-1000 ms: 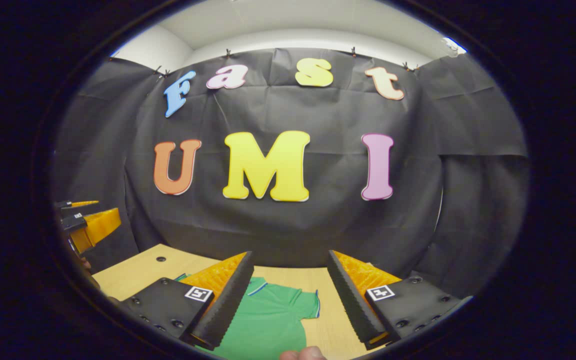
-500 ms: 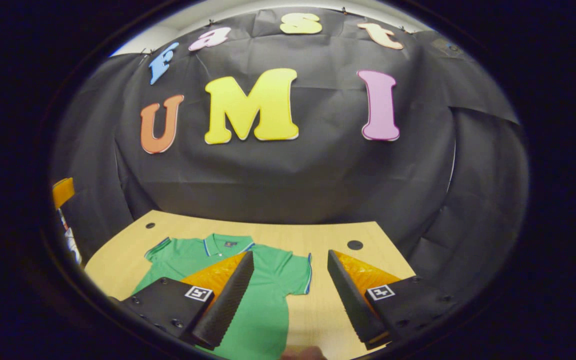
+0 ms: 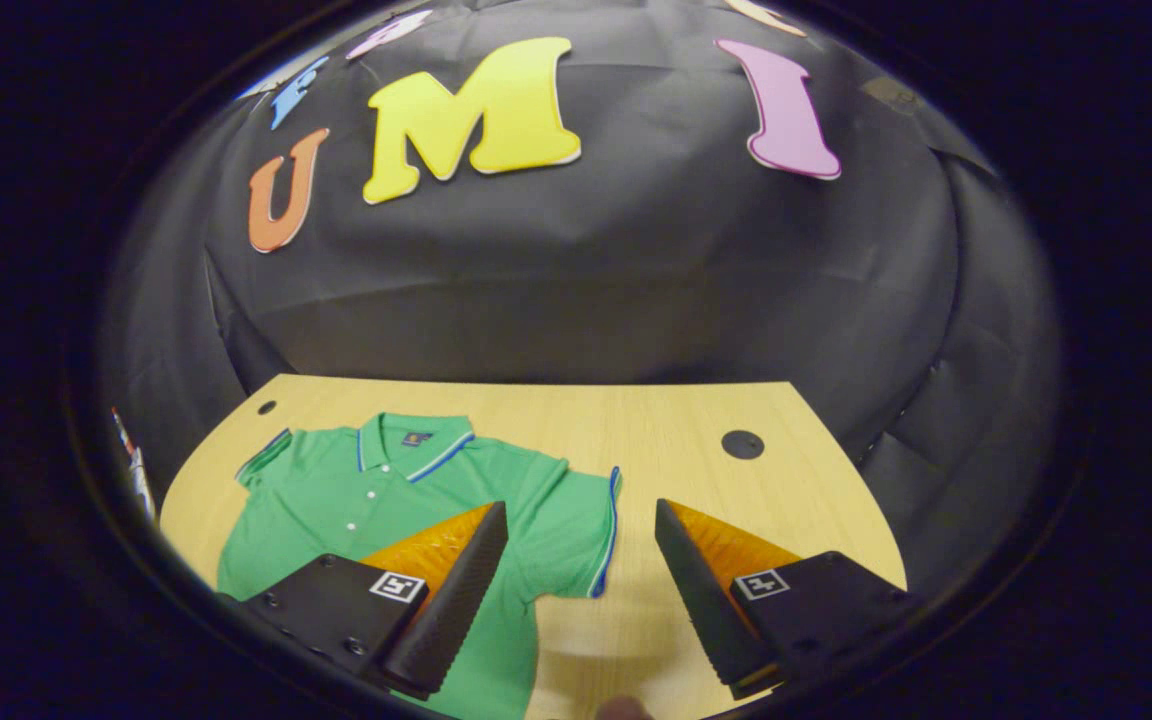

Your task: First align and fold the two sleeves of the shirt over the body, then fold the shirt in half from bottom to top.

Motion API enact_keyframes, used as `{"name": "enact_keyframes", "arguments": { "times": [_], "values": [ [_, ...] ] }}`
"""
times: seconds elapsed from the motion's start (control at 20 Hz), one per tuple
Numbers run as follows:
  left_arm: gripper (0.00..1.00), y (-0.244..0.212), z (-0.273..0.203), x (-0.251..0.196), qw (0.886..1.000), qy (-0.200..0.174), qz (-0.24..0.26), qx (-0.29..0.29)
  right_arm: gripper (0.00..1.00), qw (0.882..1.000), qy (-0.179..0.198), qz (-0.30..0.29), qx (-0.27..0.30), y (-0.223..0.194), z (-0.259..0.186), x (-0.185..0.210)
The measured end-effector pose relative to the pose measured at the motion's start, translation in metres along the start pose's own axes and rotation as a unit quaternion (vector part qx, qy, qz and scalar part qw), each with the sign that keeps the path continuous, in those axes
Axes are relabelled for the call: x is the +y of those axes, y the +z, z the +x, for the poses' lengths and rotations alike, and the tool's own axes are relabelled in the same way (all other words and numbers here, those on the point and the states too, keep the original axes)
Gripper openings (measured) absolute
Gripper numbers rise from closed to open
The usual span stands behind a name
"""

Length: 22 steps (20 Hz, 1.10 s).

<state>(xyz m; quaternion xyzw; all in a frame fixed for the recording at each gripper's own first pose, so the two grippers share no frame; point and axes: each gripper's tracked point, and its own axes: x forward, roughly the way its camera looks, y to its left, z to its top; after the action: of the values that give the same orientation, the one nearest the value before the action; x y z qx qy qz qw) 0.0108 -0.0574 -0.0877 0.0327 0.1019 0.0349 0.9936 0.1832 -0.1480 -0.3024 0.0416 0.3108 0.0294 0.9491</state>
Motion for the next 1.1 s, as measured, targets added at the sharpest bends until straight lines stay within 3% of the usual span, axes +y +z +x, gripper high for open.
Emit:
{"name": "enact_keyframes", "arguments": {
  "times": [0.3,0.7,0.9,1.05,1.1],
  "values": [
    [0.98,-0.017,0.001,-0.01,1.0,0.009,0.013,0.026,0.96,0.998,-0.014,0.027,0.05,-0.036,0.074,-0.016],
    [1.0,-0.036,0.0,-0.022,0.999,0.014,0.01,0.049,0.95,0.997,0.002,0.029,0.065,-0.037,0.11,-0.008],
    [1.0,-0.041,-0.002,-0.015,0.998,0.019,0.009,0.056,0.61,0.996,-0.011,0.021,0.081,-0.046,0.118,-0.014],
    [1.0,-0.043,0.0,-0.012,0.998,0.019,0.013,0.064,0.05,0.997,-0.009,0.023,0.077,-0.042,0.117,-0.018],
    [1.0,-0.041,-0.001,-0.009,0.998,0.02,0.016,0.061,0.09,0.996,-0.007,0.028,0.082,-0.043,0.116,-0.017]
  ]
}}
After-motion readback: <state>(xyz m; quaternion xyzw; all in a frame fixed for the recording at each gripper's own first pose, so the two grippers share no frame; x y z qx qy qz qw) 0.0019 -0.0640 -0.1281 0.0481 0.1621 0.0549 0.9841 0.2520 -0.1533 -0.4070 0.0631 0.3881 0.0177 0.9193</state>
